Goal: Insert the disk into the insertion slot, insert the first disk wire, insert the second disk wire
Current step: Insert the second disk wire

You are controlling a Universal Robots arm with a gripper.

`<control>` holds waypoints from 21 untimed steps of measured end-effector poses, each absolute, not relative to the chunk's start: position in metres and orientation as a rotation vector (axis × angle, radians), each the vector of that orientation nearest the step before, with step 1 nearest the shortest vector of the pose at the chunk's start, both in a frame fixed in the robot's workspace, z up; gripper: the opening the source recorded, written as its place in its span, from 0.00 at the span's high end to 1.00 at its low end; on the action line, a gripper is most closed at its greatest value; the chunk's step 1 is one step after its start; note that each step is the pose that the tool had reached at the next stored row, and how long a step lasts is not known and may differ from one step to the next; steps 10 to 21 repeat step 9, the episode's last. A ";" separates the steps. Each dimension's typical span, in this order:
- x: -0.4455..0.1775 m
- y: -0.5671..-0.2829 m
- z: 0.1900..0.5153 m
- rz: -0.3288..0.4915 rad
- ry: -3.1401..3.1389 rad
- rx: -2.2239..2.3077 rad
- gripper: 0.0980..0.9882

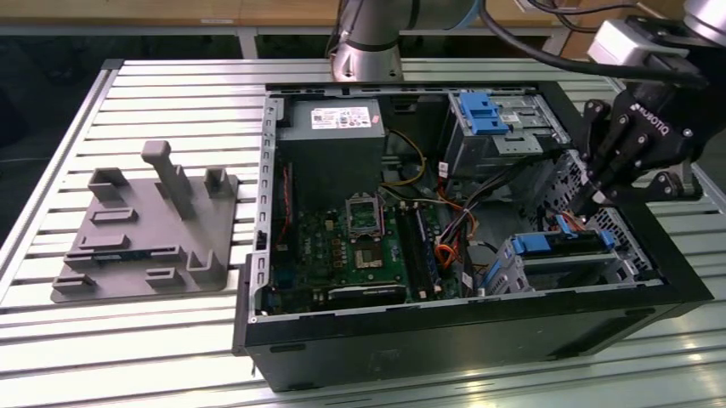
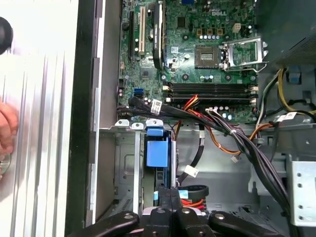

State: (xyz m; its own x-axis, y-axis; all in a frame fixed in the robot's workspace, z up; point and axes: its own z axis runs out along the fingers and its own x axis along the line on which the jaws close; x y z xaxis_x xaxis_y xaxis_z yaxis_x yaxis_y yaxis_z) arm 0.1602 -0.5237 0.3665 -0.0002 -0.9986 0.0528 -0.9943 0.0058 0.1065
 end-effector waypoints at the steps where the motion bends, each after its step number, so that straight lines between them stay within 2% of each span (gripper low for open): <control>1: 0.160 -0.524 0.369 -0.058 -2.145 2.138 0.99; 7: 0.160 -0.523 0.379 -0.058 -2.145 2.138 0.99; 21: 0.160 -0.523 0.380 -0.058 -2.145 2.138 0.99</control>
